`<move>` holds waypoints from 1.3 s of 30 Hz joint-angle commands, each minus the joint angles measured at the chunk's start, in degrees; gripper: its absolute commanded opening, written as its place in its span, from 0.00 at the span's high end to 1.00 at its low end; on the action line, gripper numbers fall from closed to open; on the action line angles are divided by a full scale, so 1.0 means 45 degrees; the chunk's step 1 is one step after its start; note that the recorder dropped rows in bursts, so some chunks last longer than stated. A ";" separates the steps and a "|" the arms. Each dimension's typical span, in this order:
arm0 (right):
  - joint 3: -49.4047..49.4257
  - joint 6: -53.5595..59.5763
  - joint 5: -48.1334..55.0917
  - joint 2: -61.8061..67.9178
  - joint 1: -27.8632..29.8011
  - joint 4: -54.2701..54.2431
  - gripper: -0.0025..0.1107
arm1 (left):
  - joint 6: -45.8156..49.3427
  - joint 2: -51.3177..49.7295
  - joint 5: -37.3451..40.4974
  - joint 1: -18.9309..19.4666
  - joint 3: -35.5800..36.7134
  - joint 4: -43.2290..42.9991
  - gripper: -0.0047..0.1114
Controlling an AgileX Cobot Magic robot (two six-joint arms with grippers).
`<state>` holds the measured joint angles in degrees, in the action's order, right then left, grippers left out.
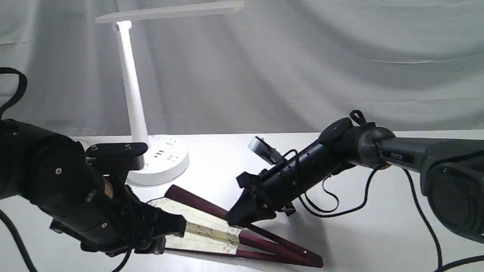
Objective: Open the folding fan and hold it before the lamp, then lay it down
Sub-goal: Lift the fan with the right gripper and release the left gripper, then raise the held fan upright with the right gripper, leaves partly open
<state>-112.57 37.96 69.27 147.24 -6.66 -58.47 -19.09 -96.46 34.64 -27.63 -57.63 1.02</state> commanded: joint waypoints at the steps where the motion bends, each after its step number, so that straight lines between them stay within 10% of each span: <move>1: -0.0041 0.0157 0.0154 -0.0198 0.0459 -0.0109 0.98 | -0.0032 0.0118 0.0033 -0.0084 0.0022 -0.0080 0.51; 39: 0.2697 -0.0836 0.0154 -0.2003 0.2394 -0.6255 0.98 | -0.0036 0.0118 -0.0401 -0.0084 0.0022 -0.0092 0.51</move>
<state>-100.92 33.92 69.55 139.37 3.91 -84.02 -19.09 -96.46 33.73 -27.63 -57.63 0.90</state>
